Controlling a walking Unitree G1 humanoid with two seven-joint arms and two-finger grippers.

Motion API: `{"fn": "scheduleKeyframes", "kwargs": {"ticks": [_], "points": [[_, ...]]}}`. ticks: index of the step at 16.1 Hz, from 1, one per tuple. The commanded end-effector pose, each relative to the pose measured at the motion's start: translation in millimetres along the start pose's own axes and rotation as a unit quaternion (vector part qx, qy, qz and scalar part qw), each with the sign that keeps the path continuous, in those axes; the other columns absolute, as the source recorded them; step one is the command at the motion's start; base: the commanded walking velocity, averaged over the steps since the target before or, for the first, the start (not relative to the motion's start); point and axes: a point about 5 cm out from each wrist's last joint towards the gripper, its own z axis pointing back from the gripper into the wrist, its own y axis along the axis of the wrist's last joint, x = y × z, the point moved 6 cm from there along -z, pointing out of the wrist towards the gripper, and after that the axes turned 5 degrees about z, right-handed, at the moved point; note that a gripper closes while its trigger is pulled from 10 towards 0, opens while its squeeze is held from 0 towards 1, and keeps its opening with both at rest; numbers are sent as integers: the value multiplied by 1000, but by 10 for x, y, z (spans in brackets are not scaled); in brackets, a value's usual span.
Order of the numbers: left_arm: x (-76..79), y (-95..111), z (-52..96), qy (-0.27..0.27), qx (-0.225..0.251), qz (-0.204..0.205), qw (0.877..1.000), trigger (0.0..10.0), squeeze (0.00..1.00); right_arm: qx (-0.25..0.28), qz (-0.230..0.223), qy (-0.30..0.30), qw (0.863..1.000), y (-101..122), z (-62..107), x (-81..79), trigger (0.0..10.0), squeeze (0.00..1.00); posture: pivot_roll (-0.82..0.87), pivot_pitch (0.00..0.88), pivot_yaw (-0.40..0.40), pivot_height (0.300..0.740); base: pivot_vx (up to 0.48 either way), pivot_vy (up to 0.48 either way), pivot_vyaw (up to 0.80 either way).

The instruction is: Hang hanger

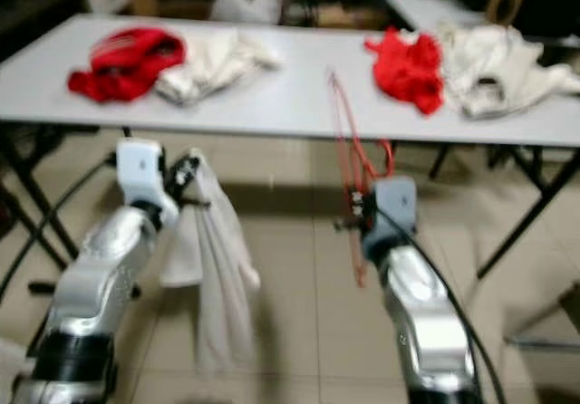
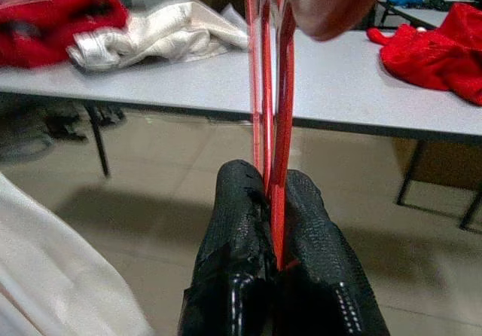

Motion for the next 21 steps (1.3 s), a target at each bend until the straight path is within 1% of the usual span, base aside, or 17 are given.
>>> {"fn": "scheduleKeyframes", "kwargs": {"ticks": [1, 5, 8, 11, 12, 14, 18, 21], "points": [[26, 83, -15, -10, 10, -1, 1000, 10000, 0, -7, -1, -5, 1000, -23, 3, 26, 10000, 0, -181, 0, 10, 740, 330, 0, 0], [-32, 99, 0, -7, 9, -7, 1000, 10000, 0, -14, 14, -8, 1000, -37, 27, 40, 10000, 0, -176, 0, 2, 740, 383, 0, 0], [-77, 135, 3, -7, 11, -12, 1000, 10000, 0, -13, 20, -3, 1000, -28, 16, 5, 10000, 0, -167, 0, 5, 740, 442, 0, 0], [-76, 164, 5, -7, 13, -17, 1000, 10000, 0, -13, 22, 1, 1000, -28, -16, -15, 10000, 0, -154, 0, -4, 740, 480, 0, 710], [-77, 169, 1, -6, 14, -17, 1000, 10000, 0, -13, 31, 4, 999, -25, -25, -23, 10000, 0, -154, 0, -7, 740, 480, 0, 0], [-66, 184, -17, -7, 15, -17, 1000, 10000, 0, -9, 27, -1, 1000, 0, -45, 3, 10000, 0, -157, 0, -4, 740, 480, 0, 0], [-41, 192, -51, -14, 14, -18, 1000, 10000, 0, -10, 38, 2, 999, -4, -33, 31, 10000, 0, -169, 0, 2, 740, 480, 0, 0], [-26, 184, -63, -20, 11, -20, 1000, 10000, 0, -10, 38, 0, 999, -5, -31, 30, 10000, 0, -168, 0, 9, 740, 480, 0, 0]]}}
